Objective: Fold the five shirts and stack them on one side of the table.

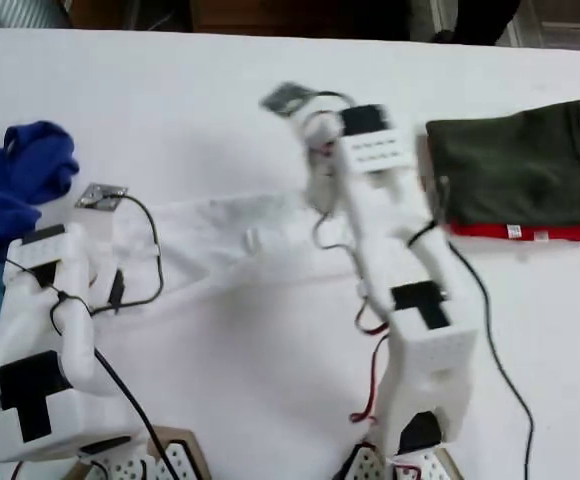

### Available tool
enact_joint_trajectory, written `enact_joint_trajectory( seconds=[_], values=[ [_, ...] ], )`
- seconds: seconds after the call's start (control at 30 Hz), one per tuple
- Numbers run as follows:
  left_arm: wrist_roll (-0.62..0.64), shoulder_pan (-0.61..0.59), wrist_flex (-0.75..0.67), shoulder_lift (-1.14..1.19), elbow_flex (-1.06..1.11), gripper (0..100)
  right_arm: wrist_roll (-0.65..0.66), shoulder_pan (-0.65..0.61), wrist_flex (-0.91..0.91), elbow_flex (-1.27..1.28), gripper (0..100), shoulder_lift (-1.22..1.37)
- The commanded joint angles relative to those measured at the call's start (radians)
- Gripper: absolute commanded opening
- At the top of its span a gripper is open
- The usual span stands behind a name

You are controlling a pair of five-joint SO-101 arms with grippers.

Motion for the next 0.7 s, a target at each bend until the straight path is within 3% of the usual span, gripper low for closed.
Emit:
enact_joint_trajectory(
  seconds=[0.0, 0.33, 0.67],
  values=[
    [-0.003, -0.006, -0.037, 0.0, 0.004, 2, -0.002, 0.077, -0.039, 0.11, 2.1, -0.068],
    [-0.003, -0.006, -0.037, 0.0, 0.004, 2, 0.0, 0.199, -0.392, 0.327, 2.1, -0.073],
    [-0.003, -0.005, -0.044, 0.0, 0.002, 2, -0.003, 0.142, -0.202, 0.322, 2.1, -0.36]
  ],
)
